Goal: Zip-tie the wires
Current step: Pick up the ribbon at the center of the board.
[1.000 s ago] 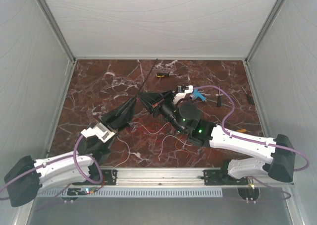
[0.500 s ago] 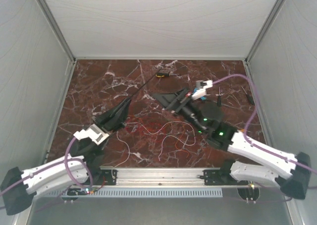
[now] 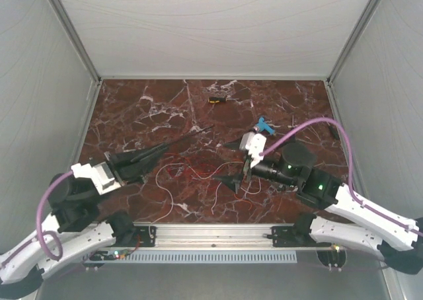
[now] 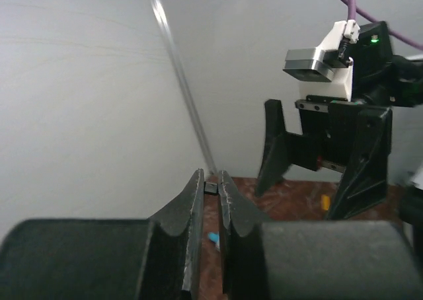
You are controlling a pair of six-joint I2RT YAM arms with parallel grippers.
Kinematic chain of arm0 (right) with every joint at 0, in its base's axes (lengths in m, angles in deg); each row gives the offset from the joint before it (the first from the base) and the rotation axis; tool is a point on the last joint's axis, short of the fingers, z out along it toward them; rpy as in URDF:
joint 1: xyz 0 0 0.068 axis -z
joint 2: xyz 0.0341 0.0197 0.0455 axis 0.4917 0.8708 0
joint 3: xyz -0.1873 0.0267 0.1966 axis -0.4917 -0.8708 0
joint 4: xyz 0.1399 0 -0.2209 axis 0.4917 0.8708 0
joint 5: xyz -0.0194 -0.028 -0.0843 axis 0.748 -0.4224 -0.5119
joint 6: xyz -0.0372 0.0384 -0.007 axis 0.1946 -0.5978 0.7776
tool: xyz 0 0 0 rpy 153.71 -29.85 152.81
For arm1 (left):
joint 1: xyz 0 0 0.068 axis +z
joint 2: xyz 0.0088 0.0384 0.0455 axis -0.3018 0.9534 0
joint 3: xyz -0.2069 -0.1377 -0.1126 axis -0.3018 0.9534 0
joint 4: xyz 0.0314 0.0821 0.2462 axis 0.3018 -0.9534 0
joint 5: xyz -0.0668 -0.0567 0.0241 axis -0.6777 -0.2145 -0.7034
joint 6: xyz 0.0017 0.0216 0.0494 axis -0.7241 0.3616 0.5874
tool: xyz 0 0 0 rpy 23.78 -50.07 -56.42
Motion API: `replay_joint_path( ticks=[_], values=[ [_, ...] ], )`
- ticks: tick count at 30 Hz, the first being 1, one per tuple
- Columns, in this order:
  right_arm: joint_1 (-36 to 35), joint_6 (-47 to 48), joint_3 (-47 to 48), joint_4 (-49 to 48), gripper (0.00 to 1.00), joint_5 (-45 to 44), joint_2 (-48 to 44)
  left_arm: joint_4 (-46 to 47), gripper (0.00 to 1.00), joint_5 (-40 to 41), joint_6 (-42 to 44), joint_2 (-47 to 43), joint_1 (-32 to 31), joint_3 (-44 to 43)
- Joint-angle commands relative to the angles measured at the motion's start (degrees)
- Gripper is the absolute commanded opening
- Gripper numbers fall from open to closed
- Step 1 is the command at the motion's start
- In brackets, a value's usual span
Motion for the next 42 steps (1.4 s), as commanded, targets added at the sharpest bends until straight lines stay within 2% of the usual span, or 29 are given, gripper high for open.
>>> replay_joint_path(
  ticks=[1,3,7,11,17,23,27,29,31,38,39,42],
  values=[
    [-4.35,18.84,0.91,2.08,0.96,-1.33,-0.73,-20.97,0.0,-5.37,-6.27,-0.55,-0.18,-6.96],
    [-4.49,19.58,1.06,1.2,0.97,-0.34,-0.8,-23.51,0.0,-6.48,-7.05,-0.8,-0.2,-7.71],
    [-5.22,19.72,2.83,0.75,0.97,3.04,1.5,-22.27,0.0,-9.55,-9.08,-2.57,-0.21,-5.67],
    [-7.36,21.1,3.7,-1.19,0.93,1.9,2.42,-22.2,0.0,-10.33,-9.86,-2.64,-0.21,-5.1],
    [-8.24,20.11,3.62,-5.28,0.82,6.36,6.84,-17.01,0.0,-11.89,-12.18,-3.96,-0.16,-2.52],
    [-8.77,20.46,0.49,-12.87,0.51,3.34,10.08,-14.9,0.0,-12.38,-13.89,-3.6,-0.21,-1.83],
    [-8.79,20.85,0.16,-13.82,0.41,2.82,11.22,-13.95,0.0,-12.45,-14.57,-4.28,-0.24,-1.27],
    [-8.75,20.96,0.18,-13.74,0.27,3.04,11.54,-13.29,0.0,-12.31,-14.8,-4.71,-0.18,-0.78],
    [-8.73,20.95,0.3,-13.13,0.17,3.3,11.63,-12.68,0.0,-11.84,-15.0,-4.88,-0.23,-0.25],
    [-8.73,20.65,0.71,-10.74,0.01,5.15,11.89,-9.92,0.0,-10.44,-15.96,-5.59,-0.18,1.78],
    [-8.77,20.48,0.78,-10.56,0.0,5.3,11.83,-9.65,0.05,-10.01,-15.95,-5.84,-0.18,2.05],
    [-8.74,19.89,0.83,-10.27,0.0,5.72,11.49,-8.98,0.46,-9.29,-15.52,-6.99,-0.2,3.24]
  ],
)
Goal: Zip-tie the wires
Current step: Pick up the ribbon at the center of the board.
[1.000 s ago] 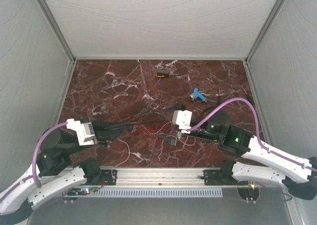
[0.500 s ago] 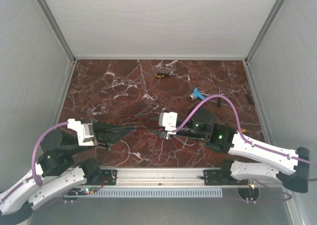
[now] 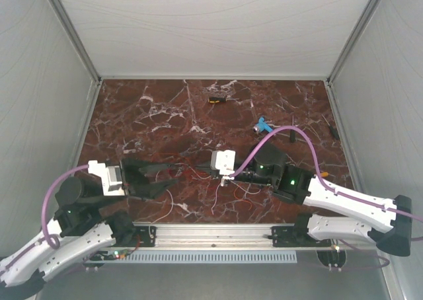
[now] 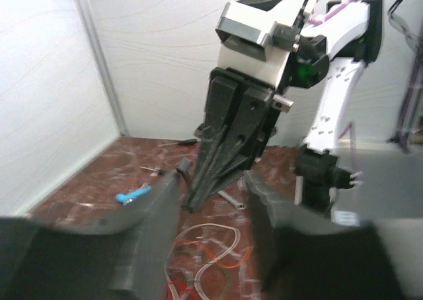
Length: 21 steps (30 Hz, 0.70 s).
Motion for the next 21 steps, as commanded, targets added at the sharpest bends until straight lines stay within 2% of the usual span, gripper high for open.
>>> replay_joint_path(
  ticks=[1,2,4,7,10,16,17,21],
  values=[
    [-0.45,-0.31,0.6,-1.06,0.0,1.2,-0.55,4.58,0.62,1.67,-0.77,-2.27,-0.24,1.53],
    [-0.43,-0.54,0.51,-1.03,0.0,1.3,-0.64,5.08,0.74,2.33,-0.92,-2.85,-0.24,2.27],
    [-0.39,-1.3,0.25,-1.23,0.0,1.08,-1.25,6.04,0.85,3.61,-1.32,-3.99,-0.16,3.94],
    [-0.46,-2.21,-0.25,-1.65,0.0,1.07,-1.83,8.54,0.88,5.4,-3.08,-5.18,-0.21,7.01],
    [-0.55,-2.41,-0.3,-1.38,0.0,0.97,-1.65,14.55,0.84,7.03,-6.2,-5.78,-0.17,10.84],
    [-1.24,-3.55,-0.77,-3.34,0.0,-2.64,-1.12,32.53,0.67,13.36,-13.25,-6.29,-0.22,19.48],
    [-1.64,-3.81,-0.9,-4.26,0.0,-4.63,-0.9,35.29,0.63,14.75,-14.28,-5.52,-0.24,20.24],
    [-5.07,-2.96,-1.73,-9.25,0.0,-19.33,1.39,45.47,0.61,22.34,-17.3,-2.93,-0.21,22.1]
  ],
)
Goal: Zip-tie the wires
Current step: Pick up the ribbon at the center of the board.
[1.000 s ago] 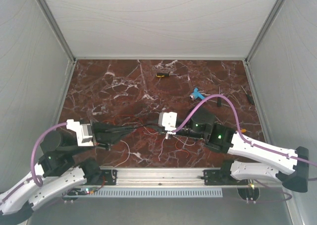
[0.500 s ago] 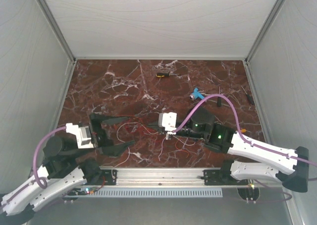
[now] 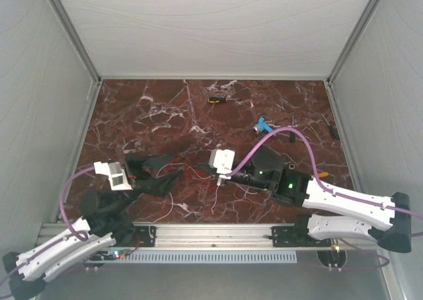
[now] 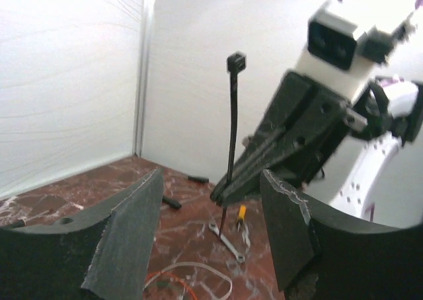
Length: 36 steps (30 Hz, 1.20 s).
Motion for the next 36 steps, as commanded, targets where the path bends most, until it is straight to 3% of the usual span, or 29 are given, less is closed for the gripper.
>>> replay_joint_path(
  ticks=[1,5,10,18,29,36],
  values=[
    [-4.06,0.42,-0.66,-8.74,0.0,-18.94,2.76,18.71,0.59,11.5,-5.02,2.49,-0.2,-0.06],
    [-7.75,3.79,1.45,-14.06,0.0,-38.05,8.49,21.08,0.58,19.14,-4.83,6.68,-0.17,-1.52],
    [-8.5,6.48,4.37,-17.63,0.0,-48.12,14.02,21.32,0.51,22.94,-5.14,10.76,-0.15,-4.16],
    [-8.52,6.95,6.08,-19.6,0.0,-47.44,16.73,22.46,0.46,33.15,-4.34,13.44,-0.16,-3.89],
    [-8.54,6.93,7.54,-19.1,0.0,-45.86,18.86,32.71,0.49,29.43,-2.23,20.79,-0.16,-4.09],
    [-8.86,6.81,7.28,-18.57,0.0,-44.31,18.7,36.61,0.45,31.13,-1.24,26.91,-0.14,-6.05]
  ],
)
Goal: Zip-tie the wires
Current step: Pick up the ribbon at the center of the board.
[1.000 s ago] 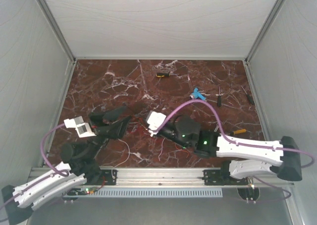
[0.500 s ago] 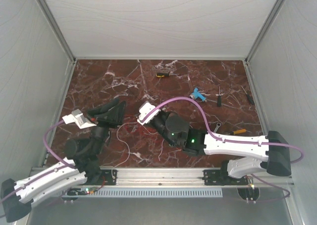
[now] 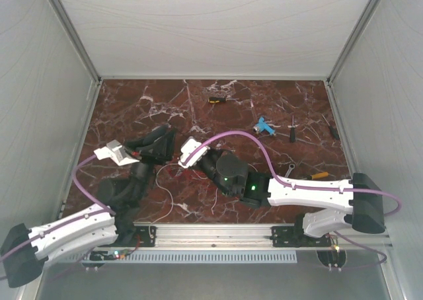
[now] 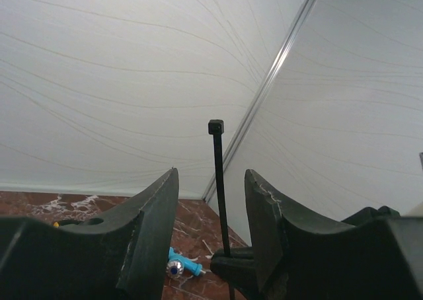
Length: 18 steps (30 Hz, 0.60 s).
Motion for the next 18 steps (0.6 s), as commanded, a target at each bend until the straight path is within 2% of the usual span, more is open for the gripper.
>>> replay_joint_path(
  ticks=[1,6,10,17,18],
  values=[
    [-0.61,0.18,1.73,-2.01,0.0,0.79,-0.05,8.27,0.44,0.92,1.24,3.0,-0.14,-3.29],
    [-0.68,0.37,1.82,-1.57,0.0,0.75,0.22,10.08,0.35,1.05,2.04,5.6,-0.19,-4.36],
    [-0.67,0.44,1.73,-1.71,0.0,0.6,0.38,11.67,0.19,3.34,3.18,6.36,-0.15,-4.2],
    [-0.63,1.18,2.12,-1.62,0.0,0.29,1.25,12.57,0.0,3.22,4.4,6.57,-0.18,-3.74],
    [-0.61,1.13,2.21,-1.62,0.0,0.22,1.33,12.87,0.0,3.11,4.5,6.58,-0.15,-3.56]
  ],
)
